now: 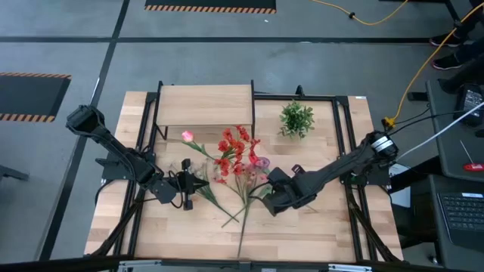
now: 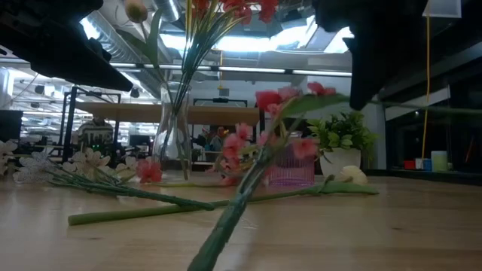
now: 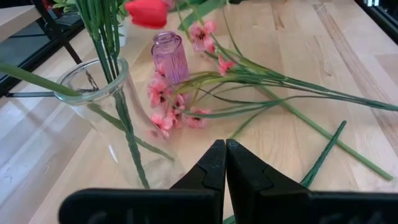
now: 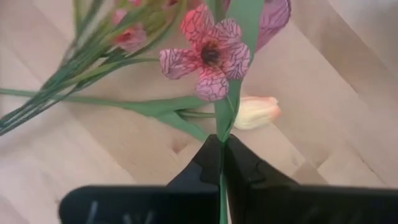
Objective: Pick and place flowers into a vace then onto a shelf
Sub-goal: Put the red tulip into the transparent vase
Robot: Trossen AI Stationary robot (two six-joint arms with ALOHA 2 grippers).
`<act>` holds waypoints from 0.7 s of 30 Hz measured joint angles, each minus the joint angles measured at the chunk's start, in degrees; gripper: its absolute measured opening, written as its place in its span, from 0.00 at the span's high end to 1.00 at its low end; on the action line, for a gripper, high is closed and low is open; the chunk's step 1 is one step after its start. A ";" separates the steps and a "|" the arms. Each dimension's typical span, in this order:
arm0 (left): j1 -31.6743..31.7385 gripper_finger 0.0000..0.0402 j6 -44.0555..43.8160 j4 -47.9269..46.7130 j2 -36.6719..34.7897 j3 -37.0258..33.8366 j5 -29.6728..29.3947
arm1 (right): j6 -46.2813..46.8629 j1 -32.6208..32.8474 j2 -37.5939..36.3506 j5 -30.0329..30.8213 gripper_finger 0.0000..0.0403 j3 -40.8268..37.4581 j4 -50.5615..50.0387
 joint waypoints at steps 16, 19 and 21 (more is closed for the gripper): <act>0.00 0.98 -0.02 -0.01 0.00 0.00 -0.16 | -1.98 4.26 1.75 -1.54 1.00 -1.81 7.09; 0.00 0.98 0.00 0.03 0.00 0.00 -0.16 | -0.06 4.31 2.79 -2.58 1.00 -2.69 4.46; 0.00 0.98 -0.07 0.03 0.00 0.00 -0.15 | 1.13 4.35 2.89 -2.77 1.00 -2.79 2.57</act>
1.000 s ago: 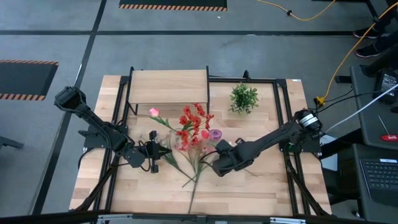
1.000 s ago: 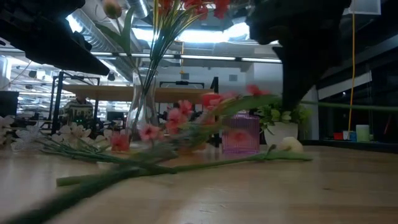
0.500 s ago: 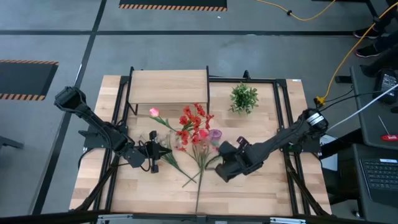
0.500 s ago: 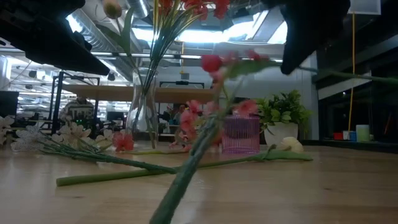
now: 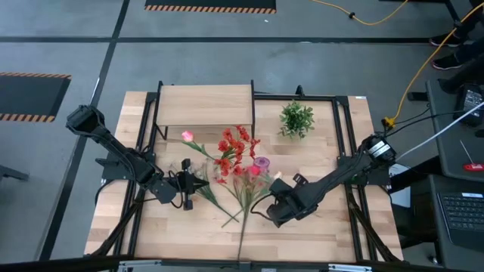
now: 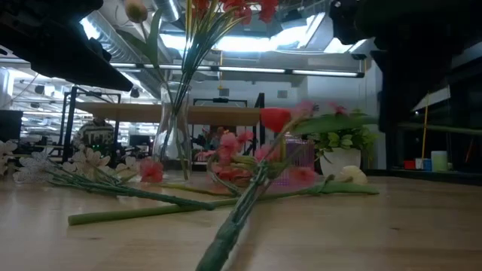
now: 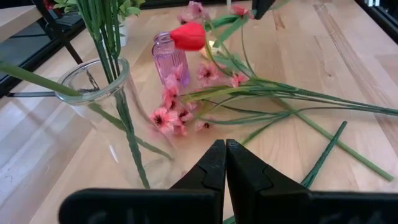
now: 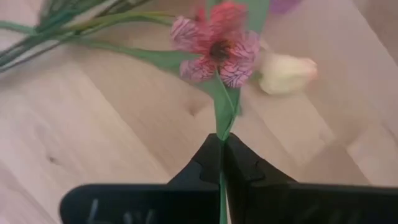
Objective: Pick and place flowers into a vace then onto a shelf
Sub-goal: Put the red tulip into the transparent vase
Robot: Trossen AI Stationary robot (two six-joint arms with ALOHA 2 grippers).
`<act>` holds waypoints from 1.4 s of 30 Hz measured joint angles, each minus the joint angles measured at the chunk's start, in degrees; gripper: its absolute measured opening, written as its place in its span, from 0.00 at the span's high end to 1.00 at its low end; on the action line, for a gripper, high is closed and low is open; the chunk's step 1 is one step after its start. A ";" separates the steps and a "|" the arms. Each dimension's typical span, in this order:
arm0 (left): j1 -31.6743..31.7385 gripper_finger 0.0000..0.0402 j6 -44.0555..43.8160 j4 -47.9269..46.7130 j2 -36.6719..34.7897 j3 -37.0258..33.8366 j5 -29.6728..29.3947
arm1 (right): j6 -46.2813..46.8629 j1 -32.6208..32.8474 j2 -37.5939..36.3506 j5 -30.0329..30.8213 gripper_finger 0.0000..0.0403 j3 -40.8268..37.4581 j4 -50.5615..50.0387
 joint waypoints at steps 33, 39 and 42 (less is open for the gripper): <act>0.00 0.98 0.02 0.00 0.00 0.00 -0.01 | 13.76 3.59 -0.17 -4.21 1.00 10.60 -32.11; 0.00 0.98 -0.03 0.00 0.00 0.00 0.07 | 13.74 3.61 -0.17 1.37 1.00 10.40 -32.10; 0.00 0.98 -0.04 0.00 0.00 0.00 0.12 | 13.71 3.61 -0.17 5.73 1.00 10.40 -32.10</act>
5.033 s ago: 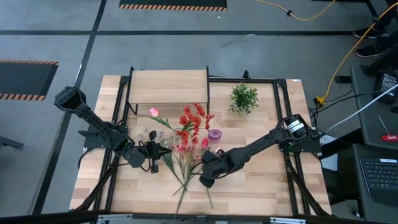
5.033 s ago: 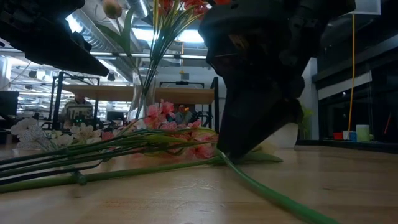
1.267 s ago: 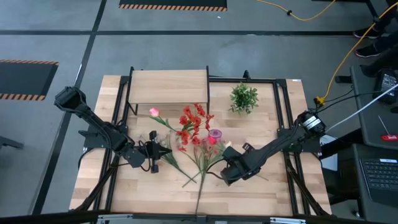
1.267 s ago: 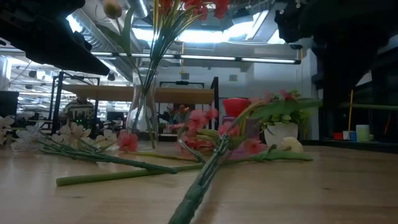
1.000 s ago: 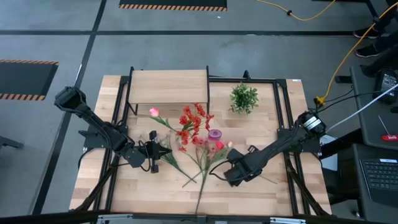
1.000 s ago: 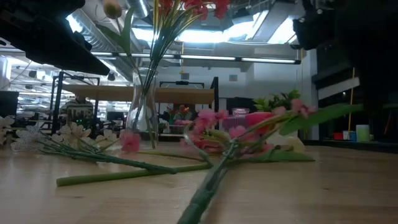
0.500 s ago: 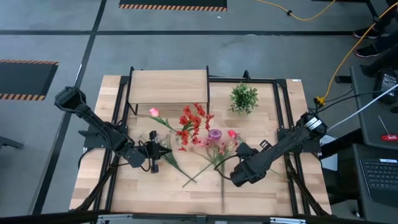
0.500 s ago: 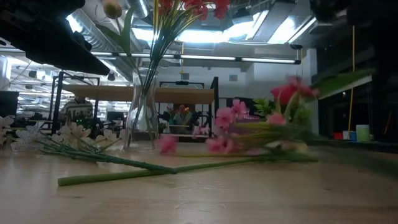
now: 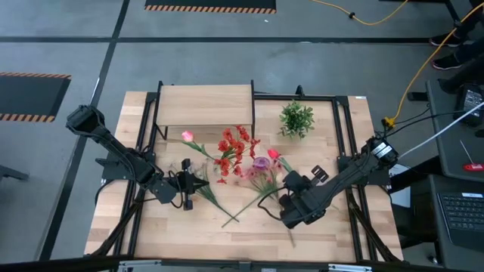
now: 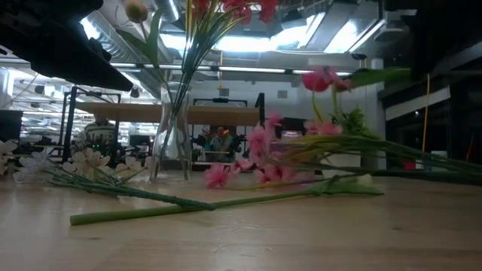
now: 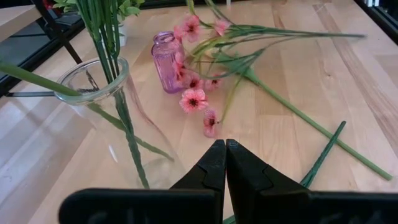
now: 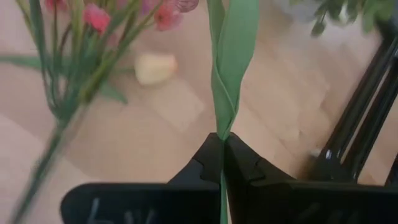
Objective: Pick and place flowers into a vace then onto a shelf
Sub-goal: Put the red tulip into the transparent vase
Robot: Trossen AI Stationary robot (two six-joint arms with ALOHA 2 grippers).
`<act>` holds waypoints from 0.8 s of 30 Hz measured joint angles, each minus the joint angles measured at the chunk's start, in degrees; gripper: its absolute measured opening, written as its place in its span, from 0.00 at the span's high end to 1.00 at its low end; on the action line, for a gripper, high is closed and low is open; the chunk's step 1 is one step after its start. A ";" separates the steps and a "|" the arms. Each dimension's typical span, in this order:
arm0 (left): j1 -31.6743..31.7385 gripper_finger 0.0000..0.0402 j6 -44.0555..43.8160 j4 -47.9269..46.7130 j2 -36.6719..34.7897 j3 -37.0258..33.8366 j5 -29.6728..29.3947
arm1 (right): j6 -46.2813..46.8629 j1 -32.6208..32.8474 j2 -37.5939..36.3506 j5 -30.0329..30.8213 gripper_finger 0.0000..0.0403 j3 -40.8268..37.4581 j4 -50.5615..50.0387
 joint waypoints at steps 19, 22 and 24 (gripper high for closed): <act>0.02 0.98 0.00 0.00 0.00 0.00 0.07 | -15.06 2.08 0.00 17.99 1.00 -0.02 0.59; 0.01 0.98 0.02 0.00 0.00 0.00 0.07 | -16.62 2.15 0.00 20.23 1.00 -0.02 0.68; 0.01 0.98 0.02 -0.01 0.00 0.00 0.04 | -16.73 2.14 0.00 20.24 1.00 -0.03 1.16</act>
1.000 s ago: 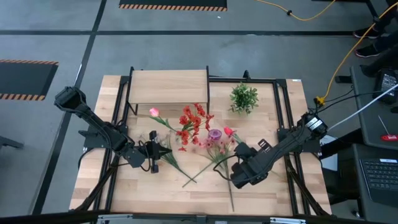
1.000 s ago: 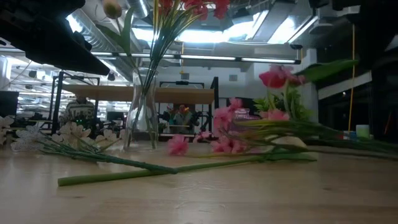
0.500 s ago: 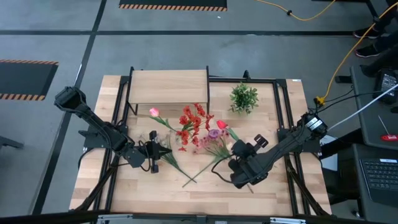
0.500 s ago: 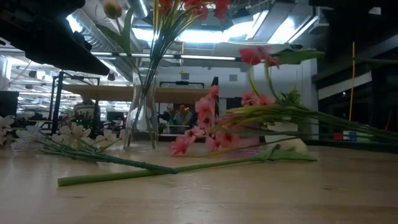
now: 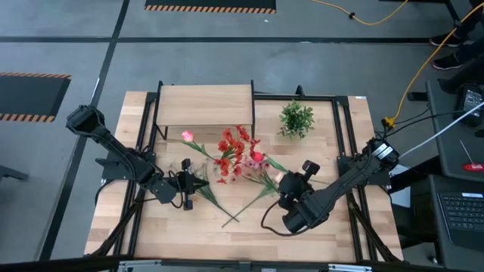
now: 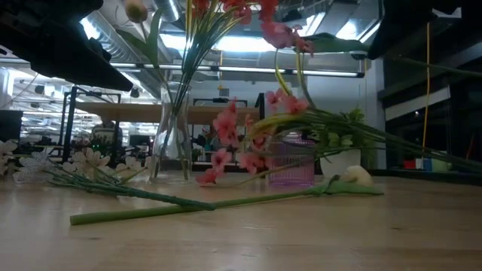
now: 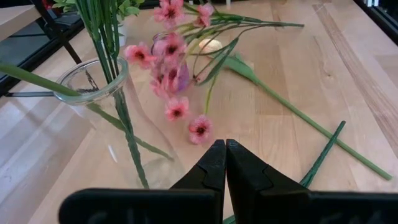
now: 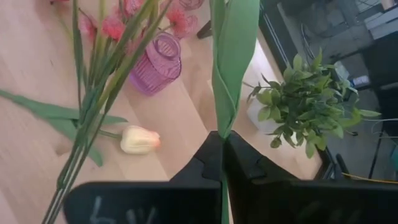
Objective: Pick and place flowers into a vace then onto a shelf
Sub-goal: Put the red tulip into the transparent vase
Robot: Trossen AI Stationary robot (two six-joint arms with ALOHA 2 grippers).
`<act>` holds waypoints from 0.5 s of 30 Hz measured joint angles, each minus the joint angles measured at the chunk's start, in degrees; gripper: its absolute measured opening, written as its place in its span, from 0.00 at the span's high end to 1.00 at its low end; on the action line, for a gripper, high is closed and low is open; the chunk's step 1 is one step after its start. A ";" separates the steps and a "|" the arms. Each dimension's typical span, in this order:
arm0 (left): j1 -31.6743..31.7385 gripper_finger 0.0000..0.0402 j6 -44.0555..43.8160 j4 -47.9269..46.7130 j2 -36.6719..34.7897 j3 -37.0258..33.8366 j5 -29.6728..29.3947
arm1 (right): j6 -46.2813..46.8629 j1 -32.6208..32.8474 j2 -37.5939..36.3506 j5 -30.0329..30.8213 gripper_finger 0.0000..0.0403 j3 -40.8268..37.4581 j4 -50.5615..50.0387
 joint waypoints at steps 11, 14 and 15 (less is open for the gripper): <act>0.01 0.98 0.00 0.01 0.00 0.00 -0.03 | 0.15 -0.07 0.27 -0.12 1.00 -4.13 5.96; -0.01 0.98 0.00 0.00 0.00 0.00 -0.02 | 0.78 -0.07 0.30 -0.21 1.00 -6.82 6.24; -0.01 0.98 0.00 0.01 0.00 0.00 -0.02 | 1.52 -0.20 0.28 -0.20 1.00 -7.98 6.68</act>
